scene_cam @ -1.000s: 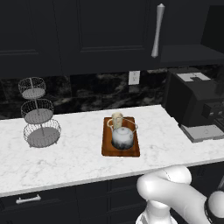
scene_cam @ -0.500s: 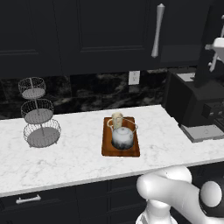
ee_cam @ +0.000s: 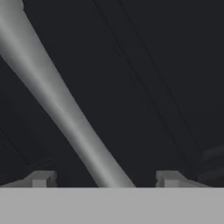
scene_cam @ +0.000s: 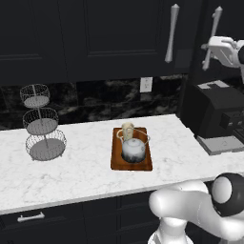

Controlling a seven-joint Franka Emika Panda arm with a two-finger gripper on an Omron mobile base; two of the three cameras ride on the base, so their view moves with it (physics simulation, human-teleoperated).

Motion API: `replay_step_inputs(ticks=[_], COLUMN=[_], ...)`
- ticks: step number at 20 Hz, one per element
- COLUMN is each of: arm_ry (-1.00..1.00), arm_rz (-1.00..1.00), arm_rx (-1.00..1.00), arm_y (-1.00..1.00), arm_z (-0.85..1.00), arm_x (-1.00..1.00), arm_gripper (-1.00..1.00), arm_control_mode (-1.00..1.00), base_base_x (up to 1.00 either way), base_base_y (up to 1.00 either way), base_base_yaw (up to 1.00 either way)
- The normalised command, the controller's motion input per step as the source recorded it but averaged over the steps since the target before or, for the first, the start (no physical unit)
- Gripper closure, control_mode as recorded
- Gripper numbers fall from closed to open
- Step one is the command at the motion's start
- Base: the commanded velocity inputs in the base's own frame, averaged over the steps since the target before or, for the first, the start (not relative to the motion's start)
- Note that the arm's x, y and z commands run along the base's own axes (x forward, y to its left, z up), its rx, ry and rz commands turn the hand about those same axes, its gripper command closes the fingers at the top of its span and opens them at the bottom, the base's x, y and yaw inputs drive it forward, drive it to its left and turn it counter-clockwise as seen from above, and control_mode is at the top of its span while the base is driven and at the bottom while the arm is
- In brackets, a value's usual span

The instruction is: Pick the kettle from the counter and place it on the tray. Then pick the mug from the cabinet and place it on the tray. Then close the cabinet doors.

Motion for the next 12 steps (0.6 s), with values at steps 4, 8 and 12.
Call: replay_step_inputs(ticks=[4, 8, 12], arm_ry=[0.0, 0.0, 0.0], arm_rz=[0.07, 0.07, 0.07], arm_rx=[0.0, 0.0, 0.0], arm_y=[0.12, 0.12, 0.1], arm_z=[-0.06, -0.06, -0.04], arm_x=[1.0, 1.0, 0.97], arm_gripper=[-1.0, -1.0, -1.0], arm_control_mode=[-1.0, -1.0, -1.0], base_base_x=[0.0, 0.0, 0.0], base_base_y=[0.0, 0.0, 0.0], base_base_yaw=[0.0, 0.0, 0.0])
